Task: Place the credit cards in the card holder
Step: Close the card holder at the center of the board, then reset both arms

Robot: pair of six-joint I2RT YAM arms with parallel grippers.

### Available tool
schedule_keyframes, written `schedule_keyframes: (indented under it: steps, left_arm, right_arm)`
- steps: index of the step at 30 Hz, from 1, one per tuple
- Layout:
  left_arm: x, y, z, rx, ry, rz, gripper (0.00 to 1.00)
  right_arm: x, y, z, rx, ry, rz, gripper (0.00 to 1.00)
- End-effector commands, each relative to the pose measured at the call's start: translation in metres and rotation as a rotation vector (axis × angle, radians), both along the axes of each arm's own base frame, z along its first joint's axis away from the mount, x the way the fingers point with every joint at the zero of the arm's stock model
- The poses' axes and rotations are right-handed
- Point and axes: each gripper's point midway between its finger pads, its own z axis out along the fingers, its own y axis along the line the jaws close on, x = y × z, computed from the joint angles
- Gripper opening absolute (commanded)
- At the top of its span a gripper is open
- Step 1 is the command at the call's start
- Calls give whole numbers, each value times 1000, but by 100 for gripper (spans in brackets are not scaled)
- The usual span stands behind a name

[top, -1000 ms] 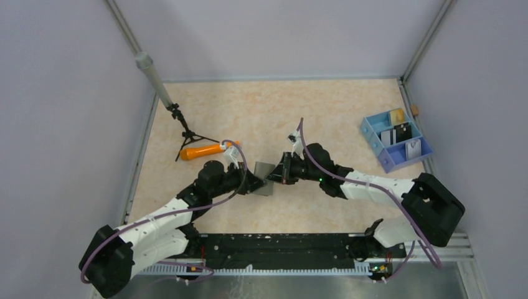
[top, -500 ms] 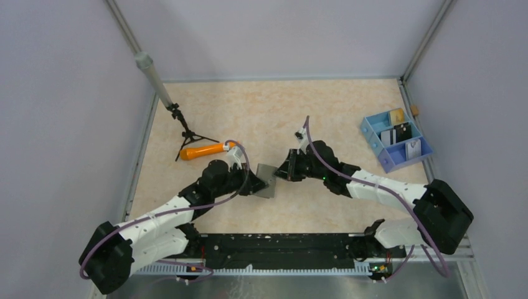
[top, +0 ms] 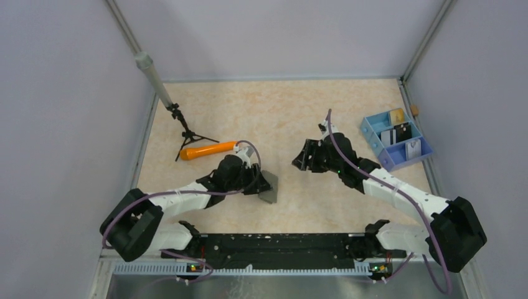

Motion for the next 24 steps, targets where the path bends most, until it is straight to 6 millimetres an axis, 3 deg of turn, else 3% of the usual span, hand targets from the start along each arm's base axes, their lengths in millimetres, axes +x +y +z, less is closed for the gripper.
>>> schedule_keyframes:
  steps: [1, 5, 7, 11, 15, 18, 21, 24]
  left_arm:
    - [35, -3, 9, -4, -110, 40, 60]
    - [53, 24, -2, 54, -84, 130, 89]
    - [61, 42, 2, 75, -90, 188, 98]
    - [76, 88, 30, 154, -153, 325, 99]
    - [88, 156, 64, 304, -188, 543, 99]
    - [88, 192, 93, 395, -278, 660, 99]
    - [86, 212, 111, 425, -359, 730, 99]
    - [84, 219, 119, 430, -397, 753, 99]
  right_arm:
    - [10, -36, 1, -73, -46, -72, 62]
    - [18, -68, -1, -116, -42, -143, 64]
    - [20, -82, 0, -136, -46, -177, 64]
    - [24, -113, 12, -207, -109, -287, 65]
    - [24, -142, 35, -266, -205, -396, 66]
    - [21, -160, 55, -290, -294, -452, 66]
    - [17, -169, 69, -286, -377, -473, 67]
    - [13, -175, 76, -272, -411, -501, 68]
